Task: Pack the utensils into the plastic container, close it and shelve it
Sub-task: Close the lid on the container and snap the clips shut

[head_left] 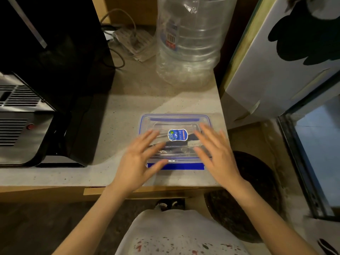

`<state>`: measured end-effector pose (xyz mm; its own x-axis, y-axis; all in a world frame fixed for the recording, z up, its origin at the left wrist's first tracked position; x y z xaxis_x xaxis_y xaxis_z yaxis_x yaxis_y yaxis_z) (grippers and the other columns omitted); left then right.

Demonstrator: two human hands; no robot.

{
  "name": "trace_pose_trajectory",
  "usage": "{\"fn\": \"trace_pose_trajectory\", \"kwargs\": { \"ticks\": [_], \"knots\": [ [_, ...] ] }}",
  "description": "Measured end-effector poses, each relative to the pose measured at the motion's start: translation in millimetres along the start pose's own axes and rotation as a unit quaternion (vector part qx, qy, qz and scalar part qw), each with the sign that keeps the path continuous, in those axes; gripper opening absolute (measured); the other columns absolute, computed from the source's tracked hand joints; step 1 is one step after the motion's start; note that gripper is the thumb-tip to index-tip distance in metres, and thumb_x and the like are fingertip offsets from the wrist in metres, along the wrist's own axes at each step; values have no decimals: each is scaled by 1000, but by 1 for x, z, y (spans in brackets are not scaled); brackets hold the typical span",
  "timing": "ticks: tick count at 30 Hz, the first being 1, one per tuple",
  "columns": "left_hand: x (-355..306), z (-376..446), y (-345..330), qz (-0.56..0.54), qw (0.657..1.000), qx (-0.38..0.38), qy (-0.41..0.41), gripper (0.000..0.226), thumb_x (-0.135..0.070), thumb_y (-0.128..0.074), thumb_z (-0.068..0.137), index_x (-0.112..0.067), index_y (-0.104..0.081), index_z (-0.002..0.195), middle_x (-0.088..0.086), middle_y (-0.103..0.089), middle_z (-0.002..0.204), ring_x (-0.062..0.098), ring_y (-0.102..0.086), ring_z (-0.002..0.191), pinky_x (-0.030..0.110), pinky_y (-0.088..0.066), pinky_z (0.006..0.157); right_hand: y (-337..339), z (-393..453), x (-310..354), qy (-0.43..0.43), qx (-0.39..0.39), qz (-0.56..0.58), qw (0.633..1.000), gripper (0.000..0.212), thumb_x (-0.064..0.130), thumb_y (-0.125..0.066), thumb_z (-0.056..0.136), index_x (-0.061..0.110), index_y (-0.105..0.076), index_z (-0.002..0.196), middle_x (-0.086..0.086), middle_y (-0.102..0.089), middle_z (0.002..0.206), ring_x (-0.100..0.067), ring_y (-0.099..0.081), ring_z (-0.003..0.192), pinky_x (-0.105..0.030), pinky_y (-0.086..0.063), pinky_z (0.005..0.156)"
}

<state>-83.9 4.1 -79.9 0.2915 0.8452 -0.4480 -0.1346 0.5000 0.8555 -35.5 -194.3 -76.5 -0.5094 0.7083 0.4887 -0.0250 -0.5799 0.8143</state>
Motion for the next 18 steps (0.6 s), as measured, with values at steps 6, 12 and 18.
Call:
{"fn": "trace_pose_trajectory", "kwargs": {
  "ticks": [6,12,18],
  "knots": [
    [0,-13,-22,106,992,58,-42,66,-53,-61,73,-23,-45,130,3,-54,137,14,-34,132,39,-28,111,-29,-31,3,126,98,-124,979,75,49,-67,76,18,-38,138,-4,-47,144,-13,-29,137,-37,-13,116],
    [-6,-12,-30,198,977,46,-59,80,-26,-86,57,-15,-45,125,12,-61,129,29,-55,122,46,-33,104,-28,-29,4,131,67,-134,980,80,21,-85,63,17,-44,132,-5,-56,136,-18,-46,130,-40,-29,112],
    [-8,-14,-20,176,979,39,-92,79,-22,-88,56,-10,-54,126,15,-58,132,32,-54,123,48,-33,101,-19,-23,1,141,104,-71,982,73,21,-84,65,11,-52,131,-9,-56,135,-23,-48,129,-45,-28,108]
  ]
}}
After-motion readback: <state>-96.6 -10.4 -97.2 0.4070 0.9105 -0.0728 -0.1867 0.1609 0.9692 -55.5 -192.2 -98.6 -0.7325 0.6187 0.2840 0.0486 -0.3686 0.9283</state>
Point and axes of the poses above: each hand's wrist, its own z-axis towards the middle knuckle, its own y-axis out of the back of the hand, x = y × z, the point moved 5 cm from there along z, towards the middle knuckle
